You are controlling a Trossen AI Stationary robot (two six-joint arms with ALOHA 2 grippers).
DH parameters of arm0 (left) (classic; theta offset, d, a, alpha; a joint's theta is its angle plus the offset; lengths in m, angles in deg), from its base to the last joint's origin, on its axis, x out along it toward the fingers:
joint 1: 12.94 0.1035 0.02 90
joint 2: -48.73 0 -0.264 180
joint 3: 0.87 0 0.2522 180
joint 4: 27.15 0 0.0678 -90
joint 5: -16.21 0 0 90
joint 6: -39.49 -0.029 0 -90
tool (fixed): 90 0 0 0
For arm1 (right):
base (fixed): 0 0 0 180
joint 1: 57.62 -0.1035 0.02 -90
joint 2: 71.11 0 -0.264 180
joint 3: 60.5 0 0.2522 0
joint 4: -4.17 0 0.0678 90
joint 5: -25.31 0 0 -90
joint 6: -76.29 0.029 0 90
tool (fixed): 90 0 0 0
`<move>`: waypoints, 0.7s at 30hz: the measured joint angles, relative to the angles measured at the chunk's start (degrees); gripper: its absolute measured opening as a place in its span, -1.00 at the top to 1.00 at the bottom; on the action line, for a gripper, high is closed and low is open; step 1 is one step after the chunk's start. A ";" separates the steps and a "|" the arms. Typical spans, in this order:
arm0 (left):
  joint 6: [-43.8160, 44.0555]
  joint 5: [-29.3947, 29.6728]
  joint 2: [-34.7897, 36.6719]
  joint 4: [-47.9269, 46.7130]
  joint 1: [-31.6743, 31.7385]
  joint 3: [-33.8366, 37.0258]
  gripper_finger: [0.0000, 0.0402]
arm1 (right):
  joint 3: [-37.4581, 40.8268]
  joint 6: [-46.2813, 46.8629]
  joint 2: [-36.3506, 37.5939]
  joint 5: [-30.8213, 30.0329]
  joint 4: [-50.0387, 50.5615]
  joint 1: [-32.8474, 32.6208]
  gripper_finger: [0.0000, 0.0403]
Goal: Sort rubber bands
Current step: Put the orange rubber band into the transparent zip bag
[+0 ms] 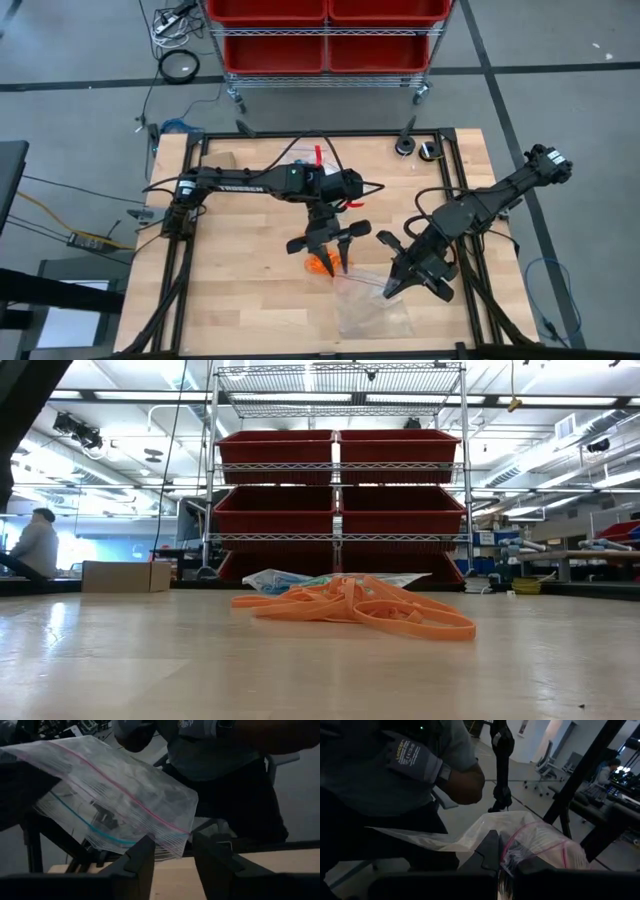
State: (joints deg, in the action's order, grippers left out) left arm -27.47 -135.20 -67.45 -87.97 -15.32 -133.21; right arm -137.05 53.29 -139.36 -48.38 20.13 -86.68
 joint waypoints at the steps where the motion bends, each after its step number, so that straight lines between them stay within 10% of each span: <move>1: -0.42 -0.02 0.00 0.04 -0.02 0.00 0.39 | 0.00 0.00 0.00 -0.02 0.02 0.00 1.00; 8: 0.96 -3.79 0.00 0.42 -0.15 0.00 0.63 | 0.00 -0.20 0.00 -0.68 0.15 0.00 1.00; 21: 5.34 -3.83 0.00 0.39 -0.80 0.00 0.42 | 0.00 -0.19 0.00 -1.98 0.42 0.00 1.00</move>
State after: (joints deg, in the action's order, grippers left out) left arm -22.13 -139.03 -67.45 -87.58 -16.12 -133.21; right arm -137.05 53.10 -139.36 -50.36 20.54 -86.68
